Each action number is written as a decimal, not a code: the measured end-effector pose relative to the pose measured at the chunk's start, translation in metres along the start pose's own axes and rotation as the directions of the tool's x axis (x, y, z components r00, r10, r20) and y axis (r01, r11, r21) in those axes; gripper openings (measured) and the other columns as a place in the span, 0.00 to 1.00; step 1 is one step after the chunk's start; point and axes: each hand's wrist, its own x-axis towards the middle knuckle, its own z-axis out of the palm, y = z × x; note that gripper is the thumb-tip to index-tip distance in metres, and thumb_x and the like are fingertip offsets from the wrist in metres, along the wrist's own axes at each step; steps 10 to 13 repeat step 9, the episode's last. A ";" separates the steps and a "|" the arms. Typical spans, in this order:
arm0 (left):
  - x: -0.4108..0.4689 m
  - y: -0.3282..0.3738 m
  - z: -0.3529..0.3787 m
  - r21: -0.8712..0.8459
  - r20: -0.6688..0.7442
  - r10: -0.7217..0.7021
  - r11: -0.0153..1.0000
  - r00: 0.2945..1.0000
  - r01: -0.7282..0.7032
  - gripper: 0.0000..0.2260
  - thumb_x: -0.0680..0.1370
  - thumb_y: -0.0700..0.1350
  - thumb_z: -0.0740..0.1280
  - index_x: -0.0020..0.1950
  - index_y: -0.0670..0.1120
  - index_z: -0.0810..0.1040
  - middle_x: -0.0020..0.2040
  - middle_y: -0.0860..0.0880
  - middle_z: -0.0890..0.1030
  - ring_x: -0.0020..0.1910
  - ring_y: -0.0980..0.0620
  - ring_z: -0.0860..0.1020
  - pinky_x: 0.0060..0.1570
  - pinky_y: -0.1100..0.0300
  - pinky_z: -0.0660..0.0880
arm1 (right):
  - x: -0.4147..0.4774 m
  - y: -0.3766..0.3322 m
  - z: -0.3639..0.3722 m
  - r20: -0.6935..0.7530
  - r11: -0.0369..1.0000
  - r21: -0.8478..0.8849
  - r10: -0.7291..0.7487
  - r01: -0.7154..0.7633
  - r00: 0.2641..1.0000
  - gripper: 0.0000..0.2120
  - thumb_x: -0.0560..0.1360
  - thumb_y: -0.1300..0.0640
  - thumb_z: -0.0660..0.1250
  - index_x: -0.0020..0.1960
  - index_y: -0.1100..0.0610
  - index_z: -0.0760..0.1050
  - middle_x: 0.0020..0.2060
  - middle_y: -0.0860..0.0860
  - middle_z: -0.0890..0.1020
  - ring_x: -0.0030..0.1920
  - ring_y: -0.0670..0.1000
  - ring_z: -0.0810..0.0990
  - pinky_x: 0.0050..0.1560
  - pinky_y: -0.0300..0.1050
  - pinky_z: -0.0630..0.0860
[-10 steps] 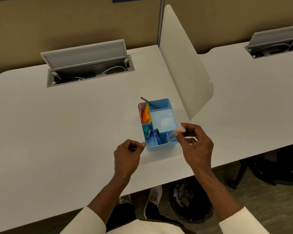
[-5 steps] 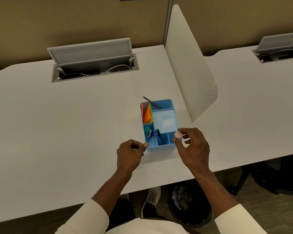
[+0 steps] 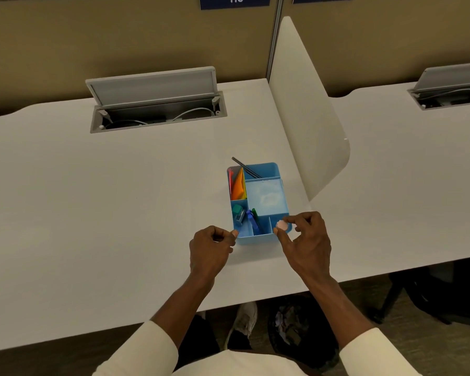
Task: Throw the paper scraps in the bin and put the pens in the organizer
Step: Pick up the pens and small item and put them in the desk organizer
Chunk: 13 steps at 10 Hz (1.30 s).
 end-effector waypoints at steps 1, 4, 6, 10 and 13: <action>0.001 0.000 0.000 0.008 0.004 -0.006 1.000 1.000 0.006 0.12 0.76 0.57 0.77 0.44 0.49 0.84 0.41 0.52 0.88 0.34 0.62 0.86 0.50 0.48 0.87 | -0.001 -0.002 0.003 0.009 0.999 0.006 0.045 -0.045 0.999 0.11 0.75 0.48 0.80 0.52 0.54 0.85 0.52 0.51 0.77 0.52 0.52 0.80 0.41 0.42 0.75; 0.001 -0.002 -0.004 0.034 -0.011 -0.046 0.998 0.999 0.046 0.16 0.74 0.61 0.78 0.42 0.49 0.84 0.38 0.52 0.88 0.37 0.54 0.87 0.50 0.46 0.87 | -0.006 -0.005 0.005 -0.011 0.999 -0.009 0.042 -0.042 0.999 0.07 0.76 0.54 0.79 0.50 0.56 0.85 0.52 0.53 0.80 0.54 0.51 0.80 0.40 0.31 0.68; -0.006 -0.003 -0.007 0.173 -0.047 0.002 0.985 0.999 0.006 0.19 0.74 0.66 0.74 0.40 0.51 0.82 0.36 0.53 0.86 0.39 0.53 0.86 0.47 0.51 0.86 | -0.015 -0.004 -0.004 -0.065 0.997 0.007 -0.075 0.076 0.995 0.09 0.76 0.53 0.79 0.53 0.54 0.84 0.53 0.50 0.78 0.51 0.49 0.79 0.36 0.41 0.82; -0.007 -0.003 -0.036 0.407 -0.064 0.162 0.905 0.985 -0.122 0.14 0.77 0.61 0.74 0.39 0.56 0.77 0.36 0.59 0.79 0.36 0.57 0.79 0.41 0.61 0.77 | -0.018 -0.020 -0.007 0.102 0.985 0.072 -0.167 0.160 0.981 0.12 0.76 0.55 0.79 0.57 0.58 0.83 0.55 0.53 0.83 0.51 0.51 0.85 0.43 0.42 0.85; -0.007 -0.003 -0.036 0.407 -0.064 0.162 0.905 0.985 -0.122 0.14 0.77 0.61 0.74 0.39 0.56 0.77 0.36 0.59 0.79 0.36 0.57 0.79 0.41 0.61 0.77 | -0.018 -0.020 -0.007 0.102 0.985 0.072 -0.167 0.160 0.981 0.12 0.76 0.55 0.79 0.57 0.58 0.83 0.55 0.53 0.83 0.51 0.51 0.85 0.43 0.42 0.85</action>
